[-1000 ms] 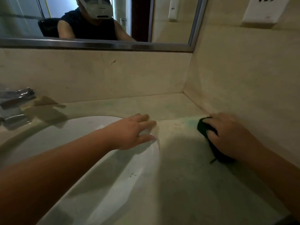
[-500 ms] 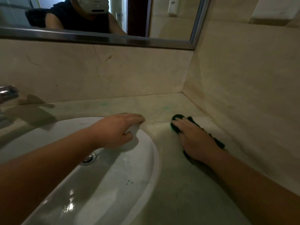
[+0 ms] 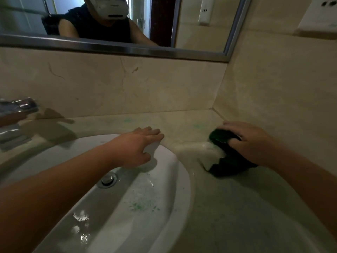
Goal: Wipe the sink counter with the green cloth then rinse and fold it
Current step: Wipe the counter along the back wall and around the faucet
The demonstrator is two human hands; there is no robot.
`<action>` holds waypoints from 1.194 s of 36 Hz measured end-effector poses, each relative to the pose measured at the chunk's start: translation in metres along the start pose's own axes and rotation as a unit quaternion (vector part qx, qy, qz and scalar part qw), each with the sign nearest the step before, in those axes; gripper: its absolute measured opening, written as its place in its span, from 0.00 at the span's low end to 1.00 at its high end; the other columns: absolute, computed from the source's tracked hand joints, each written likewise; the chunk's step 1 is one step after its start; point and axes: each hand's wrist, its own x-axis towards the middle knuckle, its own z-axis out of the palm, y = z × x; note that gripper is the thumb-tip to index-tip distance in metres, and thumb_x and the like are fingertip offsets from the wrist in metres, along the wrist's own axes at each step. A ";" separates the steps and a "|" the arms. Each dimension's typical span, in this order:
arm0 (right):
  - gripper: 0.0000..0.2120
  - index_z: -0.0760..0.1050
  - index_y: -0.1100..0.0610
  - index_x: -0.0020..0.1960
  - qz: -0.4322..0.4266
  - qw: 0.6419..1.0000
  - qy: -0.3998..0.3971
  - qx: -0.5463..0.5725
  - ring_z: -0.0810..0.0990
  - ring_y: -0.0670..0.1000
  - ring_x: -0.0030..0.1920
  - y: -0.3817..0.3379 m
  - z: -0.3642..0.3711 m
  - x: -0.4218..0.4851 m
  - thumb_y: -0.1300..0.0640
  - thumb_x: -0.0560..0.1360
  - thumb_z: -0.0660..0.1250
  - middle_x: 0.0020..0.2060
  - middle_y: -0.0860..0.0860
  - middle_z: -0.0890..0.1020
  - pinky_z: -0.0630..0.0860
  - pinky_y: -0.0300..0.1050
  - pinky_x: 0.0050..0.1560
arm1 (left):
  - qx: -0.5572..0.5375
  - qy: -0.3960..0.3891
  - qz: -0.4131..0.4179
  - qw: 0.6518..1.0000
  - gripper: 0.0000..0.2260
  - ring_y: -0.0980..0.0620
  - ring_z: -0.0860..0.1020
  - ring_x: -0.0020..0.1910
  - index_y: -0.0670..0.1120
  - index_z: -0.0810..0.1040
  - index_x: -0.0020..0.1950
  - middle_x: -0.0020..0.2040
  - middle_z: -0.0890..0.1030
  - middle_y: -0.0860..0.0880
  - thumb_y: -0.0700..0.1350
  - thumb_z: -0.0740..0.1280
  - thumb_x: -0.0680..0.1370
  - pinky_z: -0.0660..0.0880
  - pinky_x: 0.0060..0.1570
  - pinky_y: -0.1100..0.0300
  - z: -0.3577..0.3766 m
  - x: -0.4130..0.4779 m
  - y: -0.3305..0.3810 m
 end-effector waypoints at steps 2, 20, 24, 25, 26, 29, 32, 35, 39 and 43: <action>0.22 0.65 0.49 0.79 0.043 0.999 -0.028 -0.006 0.69 0.54 0.72 0.017 0.023 0.006 0.55 0.85 0.58 0.74 0.50 0.70 0.63 0.49 0.73 | 0.000 -0.005 0.002 1.000 0.38 0.49 0.56 0.83 0.55 0.55 0.86 0.86 0.55 0.54 0.42 0.67 0.79 0.55 0.78 0.57 0.000 0.001 -0.003; 0.23 0.73 0.48 0.76 -0.125 0.990 0.014 0.058 0.71 0.47 0.72 -0.069 0.018 -0.032 0.63 0.83 0.62 0.74 0.47 0.75 0.59 0.32 0.67 | -0.013 -0.023 -0.028 0.999 0.41 0.43 0.59 0.83 0.56 0.56 0.85 0.86 0.57 0.51 0.40 0.69 0.76 0.61 0.79 0.45 0.002 0.004 0.001; 0.26 0.70 0.49 0.78 -0.007 0.998 0.004 -0.059 0.65 0.56 0.78 0.001 -0.025 -0.046 0.63 0.81 0.63 0.78 0.50 0.69 0.57 0.47 0.78 | -0.014 -0.015 -0.044 0.999 0.41 0.41 0.63 0.80 0.55 0.57 0.85 0.85 0.59 0.50 0.40 0.69 0.75 0.63 0.77 0.47 0.003 0.002 0.009; 0.27 0.67 0.50 0.80 0.023 0.996 -0.025 -0.084 0.63 0.57 0.79 0.015 -0.023 -0.051 0.61 0.81 0.63 0.80 0.51 0.66 0.56 0.50 0.79 | -0.015 -0.015 -0.045 0.999 0.40 0.40 0.63 0.80 0.55 0.58 0.85 0.85 0.59 0.50 0.40 0.70 0.75 0.63 0.77 0.47 0.003 0.002 0.010; 0.28 0.65 0.51 0.81 0.034 0.990 -0.055 -0.124 0.61 0.57 0.79 0.026 -0.016 -0.058 0.58 0.82 0.63 0.81 0.52 0.63 0.56 0.52 0.79 | -0.017 -0.014 -0.047 0.999 0.40 0.40 0.64 0.79 0.55 0.58 0.85 0.85 0.59 0.50 0.40 0.70 0.75 0.63 0.77 0.47 0.003 0.002 0.011; 0.23 0.71 0.59 0.75 0.019 0.973 -0.059 -0.224 0.65 0.62 0.76 0.048 0.030 -0.072 0.51 0.83 0.62 0.78 0.62 0.66 0.63 0.58 0.77 | -0.020 -0.014 -0.046 0.999 0.40 0.41 0.62 0.80 0.54 0.58 0.85 0.85 0.59 0.50 0.40 0.70 0.76 0.61 0.77 0.49 0.003 0.002 0.013; 0.20 0.79 0.61 0.65 -0.021 0.950 -0.049 -0.306 0.64 0.67 0.77 0.042 0.053 -0.075 0.48 0.82 0.62 0.77 0.65 0.67 0.66 0.64 0.74 | -0.017 -0.013 -0.045 0.999 0.40 0.41 0.61 0.81 0.53 0.57 0.85 0.85 0.58 0.49 0.40 0.70 0.76 0.59 0.77 0.50 0.006 0.002 0.012; 0.20 0.77 0.63 0.66 -0.055 0.950 -0.015 -0.308 0.62 0.67 0.78 0.019 0.061 -0.080 0.49 0.83 0.62 0.78 0.65 0.66 0.64 0.65 0.77 | -0.026 -0.016 -0.050 0.998 0.40 0.39 0.62 0.80 0.55 0.58 0.85 0.85 0.58 0.49 0.42 0.70 0.75 0.62 0.78 0.45 0.008 0.004 0.009; 0.24 0.65 0.58 0.79 -0.059 0.990 0.051 -0.118 0.63 0.58 0.79 -0.054 0.080 -0.084 0.52 0.85 0.56 0.80 0.55 0.65 0.58 0.55 0.79 | -0.023 -0.019 -0.051 0.998 0.40 0.40 0.62 0.81 0.55 0.58 0.85 0.85 0.58 0.50 0.42 0.68 0.74 0.62 0.78 0.45 0.007 0.005 0.007; 0.17 0.81 0.52 0.62 -0.098 0.991 0.090 0.013 0.79 0.54 0.57 -0.112 0.094 -0.079 0.62 0.78 0.62 0.57 0.52 0.84 0.75 0.55 0.63 | -0.014 -0.021 -0.046 0.999 0.41 0.45 0.55 0.84 0.53 0.54 0.86 0.86 0.54 0.50 0.33 0.65 0.76 0.54 0.80 0.48 0.005 0.001 0.013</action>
